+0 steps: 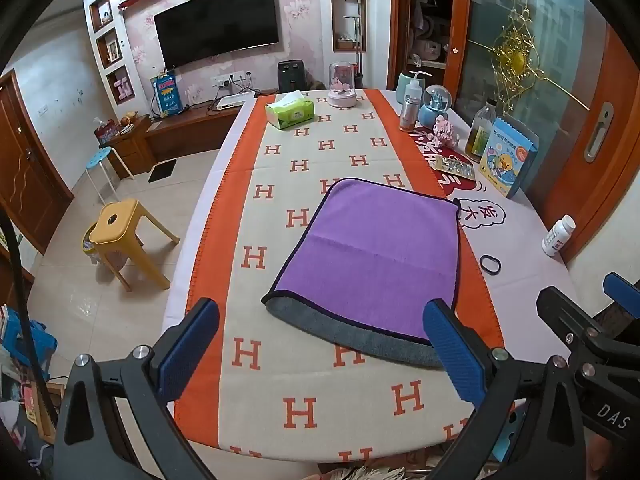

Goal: Fold towel

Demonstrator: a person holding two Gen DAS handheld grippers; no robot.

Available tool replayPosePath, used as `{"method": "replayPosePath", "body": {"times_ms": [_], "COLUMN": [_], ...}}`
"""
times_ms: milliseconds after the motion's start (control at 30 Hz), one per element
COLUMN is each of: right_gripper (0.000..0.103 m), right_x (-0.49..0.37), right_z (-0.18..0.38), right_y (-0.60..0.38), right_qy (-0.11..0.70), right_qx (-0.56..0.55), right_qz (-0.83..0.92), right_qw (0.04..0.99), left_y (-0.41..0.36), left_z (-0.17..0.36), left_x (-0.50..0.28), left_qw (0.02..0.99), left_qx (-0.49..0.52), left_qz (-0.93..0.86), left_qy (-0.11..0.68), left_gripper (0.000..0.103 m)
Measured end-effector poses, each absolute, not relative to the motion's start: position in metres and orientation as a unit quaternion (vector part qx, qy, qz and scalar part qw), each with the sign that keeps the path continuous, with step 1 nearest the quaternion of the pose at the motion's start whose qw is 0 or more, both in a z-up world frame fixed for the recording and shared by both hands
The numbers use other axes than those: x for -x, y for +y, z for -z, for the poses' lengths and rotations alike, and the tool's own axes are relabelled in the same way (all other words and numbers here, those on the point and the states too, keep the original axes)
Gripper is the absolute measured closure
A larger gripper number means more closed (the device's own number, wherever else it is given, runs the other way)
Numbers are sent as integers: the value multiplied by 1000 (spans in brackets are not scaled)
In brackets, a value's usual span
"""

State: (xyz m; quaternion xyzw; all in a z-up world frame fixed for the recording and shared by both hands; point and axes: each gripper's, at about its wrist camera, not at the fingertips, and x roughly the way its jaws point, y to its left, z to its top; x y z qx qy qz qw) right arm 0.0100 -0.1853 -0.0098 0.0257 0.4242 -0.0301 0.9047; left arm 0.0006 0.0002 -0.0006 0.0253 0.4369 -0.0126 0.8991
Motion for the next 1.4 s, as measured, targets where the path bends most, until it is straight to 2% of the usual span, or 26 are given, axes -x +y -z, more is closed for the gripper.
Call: {"method": "replayPosePath", "body": {"times_ms": [1400], "right_gripper": [1], "right_x": [-10], "right_z": [10], "right_y": [-185], "right_qy": [424], "right_qx": [-29], "right_qz": [29], "right_qw": [905], "left_y": [6], "left_z": [1], "left_x": [0], "left_qw": [901], "left_qx": [-26], "left_qz": [15], "left_qy": [434], "left_gripper": [2]}}
